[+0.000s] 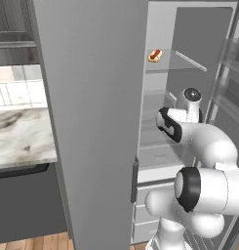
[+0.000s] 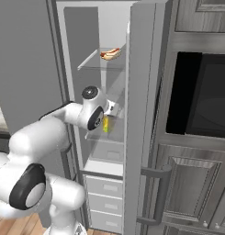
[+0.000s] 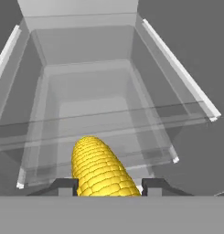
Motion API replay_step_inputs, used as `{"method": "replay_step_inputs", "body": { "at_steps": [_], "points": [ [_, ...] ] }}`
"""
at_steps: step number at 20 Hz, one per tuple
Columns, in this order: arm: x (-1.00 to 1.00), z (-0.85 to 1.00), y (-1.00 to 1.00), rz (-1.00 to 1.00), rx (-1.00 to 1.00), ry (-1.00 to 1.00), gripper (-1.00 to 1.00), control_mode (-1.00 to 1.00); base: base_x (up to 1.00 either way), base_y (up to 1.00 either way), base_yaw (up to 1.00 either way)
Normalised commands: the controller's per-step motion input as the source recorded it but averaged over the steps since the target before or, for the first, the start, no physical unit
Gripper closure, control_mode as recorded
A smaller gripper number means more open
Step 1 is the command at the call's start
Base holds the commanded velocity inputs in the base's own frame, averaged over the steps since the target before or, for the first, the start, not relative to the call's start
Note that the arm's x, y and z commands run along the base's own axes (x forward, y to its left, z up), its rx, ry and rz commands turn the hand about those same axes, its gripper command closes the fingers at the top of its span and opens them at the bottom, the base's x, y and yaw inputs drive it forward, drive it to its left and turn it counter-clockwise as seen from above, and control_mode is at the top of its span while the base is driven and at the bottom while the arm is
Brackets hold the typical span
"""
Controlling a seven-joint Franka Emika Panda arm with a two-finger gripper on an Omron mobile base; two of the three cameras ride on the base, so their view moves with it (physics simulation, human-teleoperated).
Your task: Pick corn from the fridge and place it on the plate on the counter.
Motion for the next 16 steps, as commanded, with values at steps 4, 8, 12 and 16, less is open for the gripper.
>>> {"method": "replay_step_inputs", "body": {
  "at_steps": [4, 8, 12, 16],
  "points": [
    [-0.52, 0.40, 0.01, -0.07, 0.00, 0.14, 1.00, -1.00, 0.00, 0.00, 0.00],
    [-0.54, 0.32, 0.08, -0.01, 0.00, 0.00, 1.00, -1.00, 0.00, 0.00, 0.00],
    [-0.52, 0.32, 0.18, 0.00, 0.00, 0.00, 1.00, -1.00, 0.00, 0.00, 0.00],
    [-0.51, 0.33, 0.22, -0.01, 0.00, 0.00, 1.00, -1.00, 0.00, 0.00, 0.00]
  ]
}}
